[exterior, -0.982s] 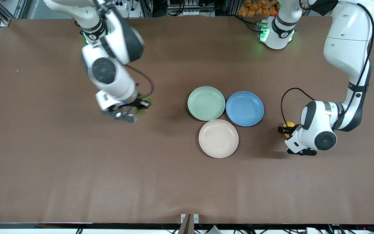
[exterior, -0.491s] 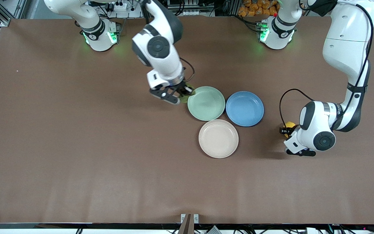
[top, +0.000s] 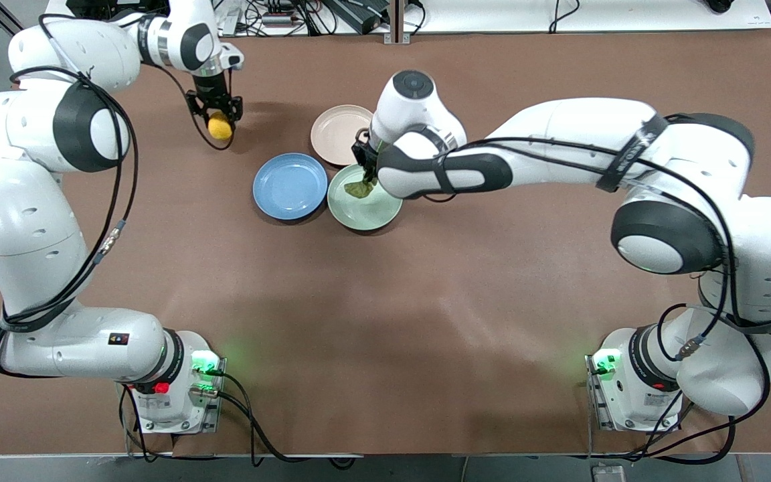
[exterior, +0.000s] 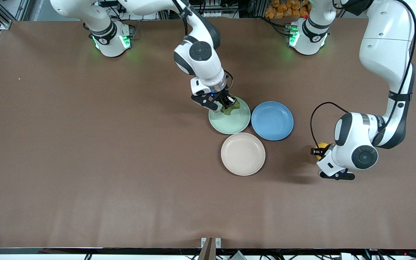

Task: Place lemon and lettuce in plates
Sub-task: 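Carry the lettuce onto the green plate while the left gripper carries the lemon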

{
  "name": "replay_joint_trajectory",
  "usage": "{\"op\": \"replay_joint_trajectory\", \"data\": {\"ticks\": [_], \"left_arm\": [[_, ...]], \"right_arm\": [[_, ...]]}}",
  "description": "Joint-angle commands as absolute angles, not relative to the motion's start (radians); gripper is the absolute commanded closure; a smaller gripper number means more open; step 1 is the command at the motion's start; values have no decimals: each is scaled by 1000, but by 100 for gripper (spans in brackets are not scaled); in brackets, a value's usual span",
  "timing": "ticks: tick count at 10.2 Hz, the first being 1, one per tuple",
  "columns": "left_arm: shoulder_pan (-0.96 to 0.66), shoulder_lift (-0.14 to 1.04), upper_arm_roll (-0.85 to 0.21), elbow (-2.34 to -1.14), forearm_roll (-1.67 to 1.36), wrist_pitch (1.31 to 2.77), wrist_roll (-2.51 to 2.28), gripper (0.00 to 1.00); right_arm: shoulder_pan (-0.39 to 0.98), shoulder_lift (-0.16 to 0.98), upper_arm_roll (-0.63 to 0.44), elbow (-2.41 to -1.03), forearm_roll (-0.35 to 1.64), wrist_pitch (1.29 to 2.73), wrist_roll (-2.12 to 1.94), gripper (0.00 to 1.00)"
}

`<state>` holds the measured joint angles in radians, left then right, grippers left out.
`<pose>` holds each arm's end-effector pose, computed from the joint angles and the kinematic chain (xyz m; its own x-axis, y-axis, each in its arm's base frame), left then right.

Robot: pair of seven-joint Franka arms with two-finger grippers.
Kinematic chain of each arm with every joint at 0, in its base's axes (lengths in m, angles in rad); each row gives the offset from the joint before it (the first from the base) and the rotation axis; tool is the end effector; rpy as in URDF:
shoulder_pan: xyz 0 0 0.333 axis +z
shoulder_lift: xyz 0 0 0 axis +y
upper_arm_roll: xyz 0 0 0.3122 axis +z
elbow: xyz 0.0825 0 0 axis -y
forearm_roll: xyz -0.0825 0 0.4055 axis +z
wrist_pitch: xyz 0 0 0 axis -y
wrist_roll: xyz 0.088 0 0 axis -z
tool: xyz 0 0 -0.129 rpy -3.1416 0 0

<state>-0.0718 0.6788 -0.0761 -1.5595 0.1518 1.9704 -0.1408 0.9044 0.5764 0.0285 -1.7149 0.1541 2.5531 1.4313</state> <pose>0.6762 -0.0830 0.1916 0.9662 -0.0582 -0.2511 -0.0877 -0.9903 -0.1079 0.4286 0.5746 0.2426 0.8164 -0.5696 -0.0947 -0.5722 -0.7760 -0.2653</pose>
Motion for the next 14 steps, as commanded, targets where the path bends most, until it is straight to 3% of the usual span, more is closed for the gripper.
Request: {"op": "replay_joint_trajectory", "data": {"ticks": [1, 2, 6, 12, 13, 14], "left_arm": [[-135, 676, -71, -1510, 156, 1968, -247, 100], [-153, 676, -74, -1484, 143, 1968, -291, 100], [-253, 701, -74, -1470, 38, 2081, -481, 100], [-443, 724, -71, -1473, 17, 2175, -790, 100], [-462, 730, -71, -1473, 18, 2189, -792, 92], [-472, 733, -69, -1473, 23, 2189, -792, 67]], "right_arm": [[916, 562, -9, -1694, 131, 2545, 1474, 0], [914, 523, -34, -1689, 115, 2477, 1467, 0], [838, 457, -69, -1398, -8, 1891, 1299, 0], [539, 213, -74, -1373, -9, 1576, 719, 0], [481, 193, -74, -1373, -8, 1563, 630, 0], [416, 190, -74, -1373, -8, 1557, 517, 0]]}}
